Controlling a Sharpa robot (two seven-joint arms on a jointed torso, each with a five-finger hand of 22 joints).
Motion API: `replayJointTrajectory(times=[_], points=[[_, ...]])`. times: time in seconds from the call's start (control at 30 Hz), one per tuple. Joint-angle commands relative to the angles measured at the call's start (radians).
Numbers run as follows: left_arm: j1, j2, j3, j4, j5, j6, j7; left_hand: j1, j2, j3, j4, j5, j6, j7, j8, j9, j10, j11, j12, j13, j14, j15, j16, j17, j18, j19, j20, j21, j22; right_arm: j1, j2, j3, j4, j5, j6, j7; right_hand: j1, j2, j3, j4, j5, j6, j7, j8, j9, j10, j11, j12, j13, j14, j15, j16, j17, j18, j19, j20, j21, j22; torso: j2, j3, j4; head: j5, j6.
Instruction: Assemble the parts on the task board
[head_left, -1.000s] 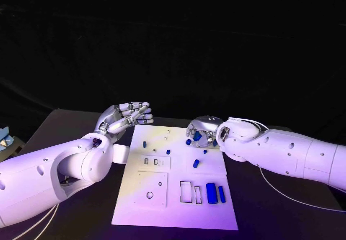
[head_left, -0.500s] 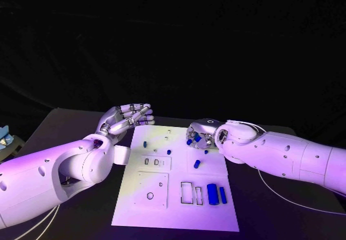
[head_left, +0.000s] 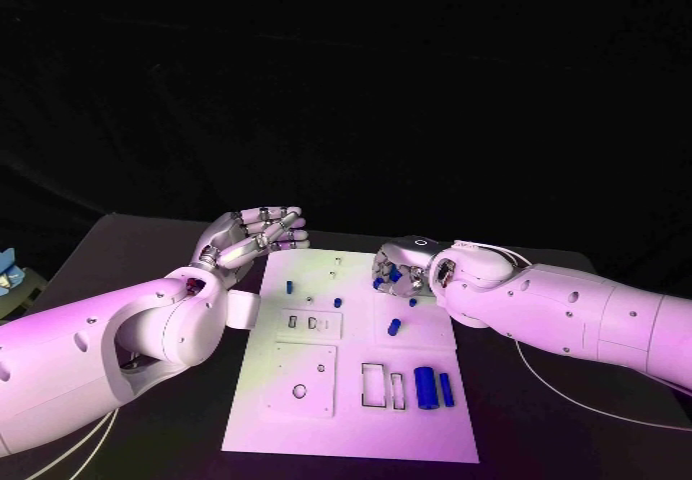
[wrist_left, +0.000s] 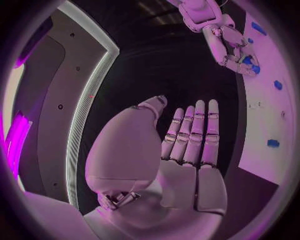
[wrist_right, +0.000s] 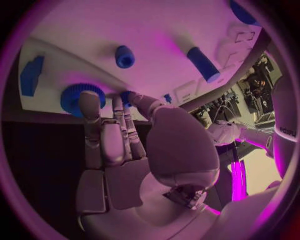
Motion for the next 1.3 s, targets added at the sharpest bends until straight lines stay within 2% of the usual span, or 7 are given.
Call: replayJointTrajectory(times=[0.03,0.23,0.57,0.77,1.0,1.3], points=[[0.002,0.001,0.001,0.001,-0.004,0.018,0.001,0.001,-0.009,0.007,0.001,0.000,-0.001,0.035,-0.004,-0.001,-0.003,0.003,-0.007,0.000,0.003,0.002,-0.004,0.002,0.005,0.006,0.000,0.006,0.001,-0.001,-0.002,0.000,0.003,-0.005,-0.057,-0.017,0.003,0.023,0.010,0.003,-0.002,0.011,-0.008,0.026,0.036,0.013,-0.004,0.010,0.007,0.019,-0.010,0.008,-0.006,-0.021,0.007,-0.005,0.013,0.016,0.004,-0.0004,0.0020,-0.002,0.000],[0.002,0.000,0.001,-0.001,-0.004,0.019,-0.001,0.001,-0.009,0.007,0.001,0.000,-0.001,0.036,-0.004,-0.001,-0.003,0.003,-0.007,0.000,0.003,0.002,-0.004,0.002,0.005,0.007,-0.001,0.007,0.001,-0.001,-0.005,0.000,0.011,-0.004,-0.119,-0.032,-0.002,0.026,0.019,0.003,0.000,0.007,-0.018,0.061,0.084,0.032,-0.014,0.020,0.019,0.018,-0.017,0.012,-0.019,-0.023,0.007,-0.012,0.025,0.036,0.007,-0.0001,0.0017,0.000,0.004],[0.002,-0.001,0.001,-0.006,-0.004,0.018,-0.004,0.003,-0.008,0.010,-0.001,0.000,-0.003,0.037,-0.006,-0.002,-0.005,0.004,-0.011,0.000,0.003,0.002,-0.005,0.002,0.004,0.007,-0.001,0.008,0.002,0.000,-0.009,0.002,0.034,0.001,-0.180,-0.058,-0.009,0.021,0.021,0.004,-0.003,0.001,-0.020,0.077,0.108,0.033,-0.015,0.020,0.024,0.017,-0.019,0.014,-0.025,-0.023,0.004,-0.014,0.026,0.039,0.011,-0.0001,0.0002,0.001,0.012],[0.002,0.000,0.001,-0.007,-0.004,0.018,-0.005,0.004,-0.008,0.011,-0.003,0.000,-0.004,0.038,-0.007,-0.002,-0.006,0.005,-0.013,-0.001,0.003,0.003,-0.006,0.003,0.004,0.006,-0.001,0.008,0.002,0.003,0.033,0.003,-0.002,0.003,-0.212,-0.070,-0.009,0.021,0.021,0.004,-0.003,0.001,-0.020,0.077,0.108,0.033,-0.015,0.020,0.024,0.017,-0.019,0.014,-0.025,-0.023,0.004,-0.014,0.026,0.039,0.013,0.0006,0.0025,0.005,0.017],[0.002,0.005,0.001,-0.009,-0.004,0.019,-0.005,0.004,-0.008,0.011,-0.003,0.000,-0.004,0.038,-0.007,-0.002,-0.006,0.005,-0.013,-0.001,0.003,0.003,-0.006,0.003,0.004,0.006,-0.001,0.008,0.002,0.005,0.083,0.004,-0.047,0.005,-0.225,-0.075,-0.010,0.020,0.022,0.004,-0.004,-0.002,-0.021,0.081,0.115,0.033,-0.016,0.019,0.025,0.017,-0.019,0.015,-0.025,-0.023,0.004,-0.015,0.027,0.042,0.015,-0.0004,0.0061,0.001,0.023],[0.002,0.010,0.001,-0.011,-0.004,0.020,-0.006,0.004,-0.008,0.013,-0.004,0.000,-0.005,0.038,-0.008,-0.002,-0.007,0.005,-0.014,0.000,0.002,0.003,-0.006,0.003,0.004,0.006,-0.001,0.009,0.002,0.005,0.132,0.005,-0.092,0.008,-0.243,-0.077,-0.012,0.019,0.022,0.005,-0.003,-0.004,-0.021,0.082,0.118,0.033,-0.016,0.019,0.026,0.017,-0.019,0.015,-0.026,-0.023,0.004,-0.015,0.028,0.043,0.016,-0.0036,0.0182,-0.006,0.018]])
